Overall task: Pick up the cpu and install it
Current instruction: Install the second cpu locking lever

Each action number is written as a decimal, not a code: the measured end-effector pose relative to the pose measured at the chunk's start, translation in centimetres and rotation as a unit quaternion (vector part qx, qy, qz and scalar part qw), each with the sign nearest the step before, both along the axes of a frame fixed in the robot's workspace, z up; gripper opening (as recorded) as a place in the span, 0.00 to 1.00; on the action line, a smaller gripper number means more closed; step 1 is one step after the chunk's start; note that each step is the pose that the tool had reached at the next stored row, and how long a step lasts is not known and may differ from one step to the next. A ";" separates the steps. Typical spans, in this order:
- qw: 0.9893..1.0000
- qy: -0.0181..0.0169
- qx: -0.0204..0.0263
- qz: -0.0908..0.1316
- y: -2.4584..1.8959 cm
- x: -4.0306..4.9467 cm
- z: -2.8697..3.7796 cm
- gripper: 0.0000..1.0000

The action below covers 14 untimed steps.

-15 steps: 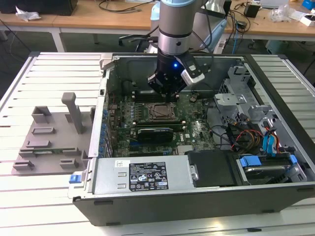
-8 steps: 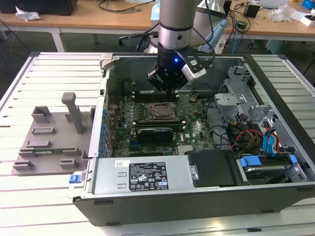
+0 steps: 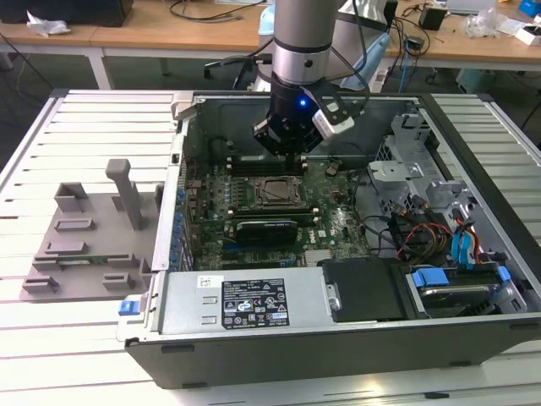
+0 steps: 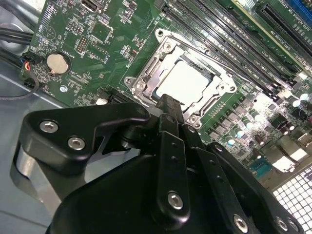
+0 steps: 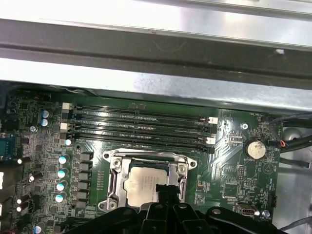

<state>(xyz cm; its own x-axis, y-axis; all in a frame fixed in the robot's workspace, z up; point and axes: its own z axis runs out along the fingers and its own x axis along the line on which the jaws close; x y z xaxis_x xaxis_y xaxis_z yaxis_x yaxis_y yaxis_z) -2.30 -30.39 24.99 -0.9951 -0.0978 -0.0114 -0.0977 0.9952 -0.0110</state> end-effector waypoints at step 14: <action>1.000 0.000 0.000 0.000 -1.87 0.00 -0.01 0.11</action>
<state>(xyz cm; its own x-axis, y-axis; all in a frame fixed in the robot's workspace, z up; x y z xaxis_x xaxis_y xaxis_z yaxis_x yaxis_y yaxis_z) -2.30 -32.26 24.98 -0.9951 -0.0978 -0.0114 -0.0976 0.9952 -0.0111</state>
